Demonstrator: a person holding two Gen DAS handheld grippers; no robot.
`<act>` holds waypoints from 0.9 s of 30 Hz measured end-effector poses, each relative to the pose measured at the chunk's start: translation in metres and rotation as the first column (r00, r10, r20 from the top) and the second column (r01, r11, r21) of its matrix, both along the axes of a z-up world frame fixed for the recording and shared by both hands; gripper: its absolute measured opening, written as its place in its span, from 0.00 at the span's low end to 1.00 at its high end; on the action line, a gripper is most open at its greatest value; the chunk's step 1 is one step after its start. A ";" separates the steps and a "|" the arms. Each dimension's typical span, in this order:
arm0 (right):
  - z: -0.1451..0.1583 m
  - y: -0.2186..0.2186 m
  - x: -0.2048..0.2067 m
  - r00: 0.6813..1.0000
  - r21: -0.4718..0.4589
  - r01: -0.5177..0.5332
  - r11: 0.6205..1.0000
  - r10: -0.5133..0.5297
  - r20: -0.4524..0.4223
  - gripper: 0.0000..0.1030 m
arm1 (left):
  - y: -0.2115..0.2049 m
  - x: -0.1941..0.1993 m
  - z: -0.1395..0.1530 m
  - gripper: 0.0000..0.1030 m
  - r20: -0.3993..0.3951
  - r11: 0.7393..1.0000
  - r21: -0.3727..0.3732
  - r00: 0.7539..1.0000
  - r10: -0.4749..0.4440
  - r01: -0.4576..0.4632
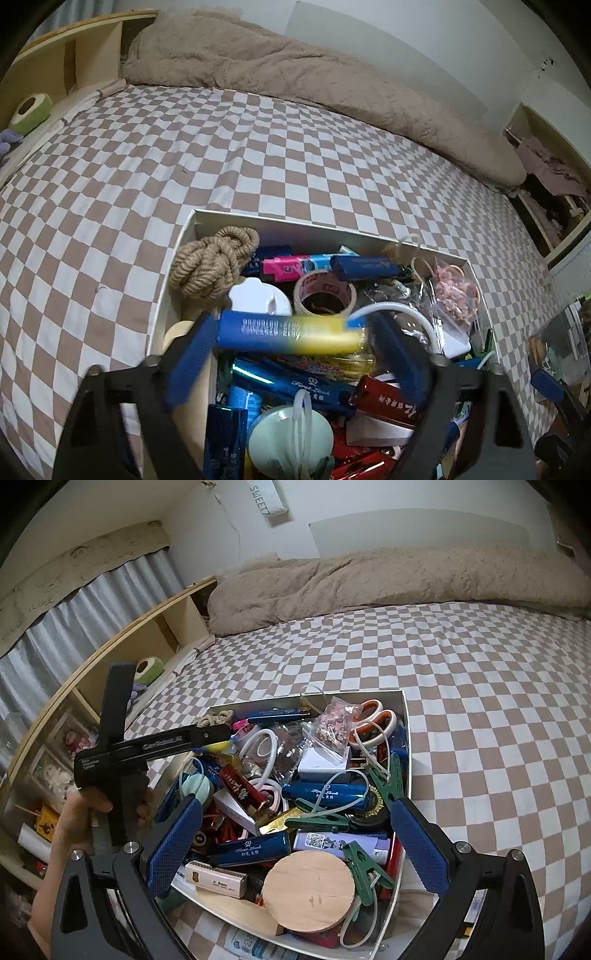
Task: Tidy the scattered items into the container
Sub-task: 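Lower the yellow-blue lighter into the box and open the left tool, then withdraw both tools up and away from the white box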
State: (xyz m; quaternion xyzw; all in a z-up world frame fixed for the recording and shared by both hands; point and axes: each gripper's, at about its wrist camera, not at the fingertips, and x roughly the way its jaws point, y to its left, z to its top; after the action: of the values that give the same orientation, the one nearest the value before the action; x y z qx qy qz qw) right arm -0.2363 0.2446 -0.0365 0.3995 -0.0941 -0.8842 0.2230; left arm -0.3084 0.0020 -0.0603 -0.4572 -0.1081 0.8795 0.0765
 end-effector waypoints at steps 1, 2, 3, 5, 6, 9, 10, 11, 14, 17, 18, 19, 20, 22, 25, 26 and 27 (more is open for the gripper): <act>-0.001 0.000 0.000 1.000 -0.006 -0.004 1.000 0.004 0.000 0.99 | 0.000 0.002 0.002 0.97 -0.010 1.000 -0.002 1.000 0.000 0.000; -0.002 0.000 -0.001 1.000 -0.014 -0.005 1.000 0.005 0.001 0.99 | 0.001 0.004 0.004 0.97 -0.018 1.000 -0.009 1.000 -0.001 0.001; -0.002 0.001 -0.001 1.000 -0.019 -0.003 1.000 0.003 0.003 0.99 | 0.002 0.006 0.006 0.97 -0.023 1.000 -0.018 1.000 -0.002 0.001; -0.003 0.000 0.000 1.000 -0.020 0.002 1.000 -0.002 0.005 0.99 | 0.003 0.010 0.010 0.97 -0.033 0.999 -0.032 0.999 -0.003 0.002; -0.002 0.000 0.001 1.000 -0.018 0.004 1.000 -0.004 0.003 0.99 | 0.003 0.012 0.012 0.97 -0.037 0.999 -0.035 0.999 -0.005 0.003; -0.001 0.000 0.003 1.000 -0.009 0.008 1.000 -0.008 -0.002 0.99 | 0.003 0.018 0.015 0.97 -0.050 0.999 -0.050 0.999 -0.009 0.007; 0.001 -0.001 0.004 1.000 -0.006 0.009 1.000 -0.009 -0.002 0.99 | 0.003 0.020 0.017 0.97 -0.056 0.998 -0.058 0.998 -0.010 0.007; 0.002 -0.002 0.004 1.000 -0.003 0.009 1.000 -0.009 -0.003 0.99 | 0.004 0.022 0.018 0.97 -0.060 0.998 -0.064 0.998 -0.011 0.007; 0.010 -0.004 0.007 1.000 0.015 0.013 1.000 -0.013 -0.020 0.99 | 0.004 0.027 0.023 0.97 -0.071 0.997 -0.081 0.997 -0.016 0.010; 0.019 -0.005 0.010 0.999 0.023 0.020 1.000 -0.019 -0.044 0.99 | 0.004 0.028 0.027 0.97 -0.082 0.996 -0.092 0.996 -0.022 0.014; 0.022 -0.005 0.012 0.998 0.022 0.022 1.000 -0.021 -0.051 0.99 | 0.003 0.030 0.029 0.97 -0.088 0.995 -0.095 0.996 -0.022 0.014; 0.025 -0.006 0.013 0.998 0.020 0.024 0.999 -0.023 -0.058 0.99 | 0.001 0.031 0.031 0.97 -0.093 0.995 -0.097 0.995 -0.023 0.014; 0.027 -0.006 0.015 0.998 0.018 0.027 0.999 -0.026 -0.064 0.99 | 0.000 0.034 0.033 0.97 -0.098 0.995 -0.099 0.995 -0.023 0.014; 0.033 -0.006 0.019 0.997 0.017 0.028 0.999 -0.027 -0.077 0.99 | -0.002 0.040 0.038 0.97 -0.108 0.995 -0.103 0.994 -0.025 0.014; 0.042 -0.007 0.028 0.993 0.023 0.039 0.999 -0.037 -0.108 0.99 | -0.006 0.051 0.047 0.97 -0.130 0.993 -0.118 0.991 -0.026 0.011; 0.043 -0.007 0.030 0.993 0.023 0.041 0.999 -0.038 -0.114 0.99 | -0.008 0.056 0.051 0.97 -0.140 0.993 -0.120 0.990 -0.027 0.010; 0.045 -0.007 0.033 0.992 0.021 0.043 0.999 -0.040 -0.119 0.99 | -0.009 0.060 0.054 0.98 -0.148 0.993 -0.120 0.989 -0.029 0.011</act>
State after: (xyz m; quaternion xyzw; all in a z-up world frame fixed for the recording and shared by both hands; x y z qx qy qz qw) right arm -0.2028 0.2372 0.0090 0.3466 -0.0783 -0.9120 0.2050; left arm -0.2483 -0.0067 -0.0064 -0.3948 -0.0449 0.9153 0.0656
